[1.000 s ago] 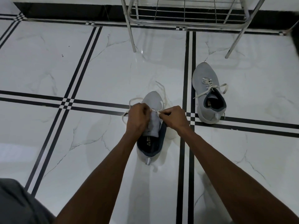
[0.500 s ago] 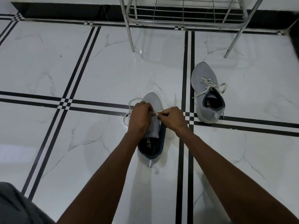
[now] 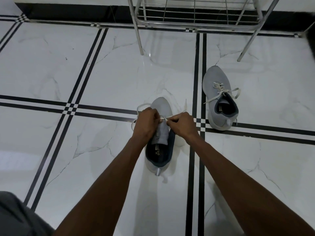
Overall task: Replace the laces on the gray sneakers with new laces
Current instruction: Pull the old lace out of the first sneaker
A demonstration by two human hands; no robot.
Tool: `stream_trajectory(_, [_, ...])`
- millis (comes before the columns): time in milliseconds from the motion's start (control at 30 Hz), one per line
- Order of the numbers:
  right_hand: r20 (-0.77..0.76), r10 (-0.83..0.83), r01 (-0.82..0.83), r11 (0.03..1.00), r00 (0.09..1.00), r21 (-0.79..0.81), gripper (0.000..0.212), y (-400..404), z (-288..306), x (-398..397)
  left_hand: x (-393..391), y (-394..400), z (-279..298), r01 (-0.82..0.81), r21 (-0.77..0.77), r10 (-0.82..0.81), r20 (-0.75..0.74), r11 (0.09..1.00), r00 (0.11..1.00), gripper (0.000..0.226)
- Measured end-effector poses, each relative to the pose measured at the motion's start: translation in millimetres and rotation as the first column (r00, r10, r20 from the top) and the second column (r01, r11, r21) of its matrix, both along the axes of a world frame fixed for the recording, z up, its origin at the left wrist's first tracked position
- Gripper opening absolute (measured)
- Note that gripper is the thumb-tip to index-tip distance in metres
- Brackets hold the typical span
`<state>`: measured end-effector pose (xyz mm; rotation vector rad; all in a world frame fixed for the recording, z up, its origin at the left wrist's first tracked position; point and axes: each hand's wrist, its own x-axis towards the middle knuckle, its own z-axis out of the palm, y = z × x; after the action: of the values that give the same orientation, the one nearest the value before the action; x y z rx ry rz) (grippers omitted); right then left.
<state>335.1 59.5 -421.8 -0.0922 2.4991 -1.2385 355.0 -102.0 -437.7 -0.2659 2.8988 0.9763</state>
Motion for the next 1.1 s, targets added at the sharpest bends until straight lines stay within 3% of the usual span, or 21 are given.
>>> stream_trajectory(100, [0.000,-0.022,0.022,1.000,1.000,0.004,0.018,0.9,-2.4,0.1,3.7,-1.9,0.9,-0.029,0.015,0.029,-0.020,0.999,0.999,0.013])
stream_trajectory(167, [0.000,-0.050,0.050,0.999,0.999,0.007,0.017,2.6,-2.5,-1.6,10.1,-10.1,4.7,-0.275,0.076,0.281,-0.093,0.958,0.955,0.012])
stream_trajectory(233, [0.015,-0.064,0.064,0.998,0.998,0.002,0.016,4.4,-2.2,-3.8,18.5,-28.2,5.6,-0.576,0.110,0.584,-0.064,0.810,0.809,0.017])
stream_trajectory(267, [0.019,-0.064,0.064,0.998,0.998,0.001,0.017,5.4,-1.9,-4.7,21.9,-36.4,4.0,-0.646,0.078,0.650,-0.037,0.759,0.759,0.019])
stream_trajectory(333, [0.015,-0.050,0.050,0.999,0.999,0.011,0.017,5.4,-1.8,-5.0,26.0,-42.6,5.1,-0.632,0.033,0.633,-0.084,0.774,0.770,0.016])
stream_trajectory(433, [0.002,-0.048,0.048,0.999,0.999,0.012,0.016,3.3,-1.7,-4.1,19.9,-21.9,15.1,-0.339,0.151,0.366,-0.219,0.928,0.904,0.022])
stream_trajectory(533, [-0.017,-0.036,0.037,0.999,0.999,0.026,0.013,3.0,-0.2,-3.8,6.6,6.6,13.3,-0.034,0.127,0.050,-0.130,0.991,0.990,0.017])
stream_trajectory(633, [-0.005,-0.024,0.024,1.000,1.000,0.019,0.014,4.6,-1.1,-3.0,-3.4,15.8,6.6,-0.023,0.076,0.025,-0.026,0.997,0.999,0.009])
stream_trajectory(733, [0.007,-0.023,0.023,1.000,1.000,0.012,0.015,5.0,-2.6,-0.9,-8.6,11.6,3.1,0.051,-0.081,-0.046,0.063,0.995,0.997,0.011])
stream_trajectory(800, [0.022,-0.035,0.035,0.999,0.999,-0.002,0.016,5.4,-2.3,-0.3,-3.5,1.9,0.7,0.009,-0.137,0.003,0.091,0.991,0.996,0.013])
stream_trajectory(867, [0.016,-0.044,0.043,0.999,0.999,0.010,0.018,6.8,-3.0,-1.5,5.3,-13.5,0.0,-0.263,-0.076,0.264,0.001,0.962,0.965,0.021])
stream_trajectory(933, [0.005,-0.049,0.049,0.999,0.999,0.021,0.022,10.4,-6.0,-2.7,14.8,-31.3,6.0,-0.565,0.043,0.567,-0.044,0.824,0.823,0.015])
stream_trajectory(967, [0.004,-0.052,0.051,0.998,0.999,0.022,0.023,12.0,-6.8,-2.9,18.6,-36.3,11.3,-0.631,0.115,0.636,-0.018,0.767,0.771,0.010])
stream_trajectory(1000, [0.002,-0.049,0.049,0.999,0.999,0.017,0.022,13.1,-8.6,-3.6,20.6,-38.3,13.4,-0.633,0.171,0.641,0.010,0.755,0.767,0.008])
stream_trajectory(1100, [-0.018,-0.062,0.062,0.998,0.998,-0.009,0.012,10.3,-8.1,-4.2,14.7,-28.1,26.4,-0.481,0.334,0.507,0.011,0.811,0.862,0.006])
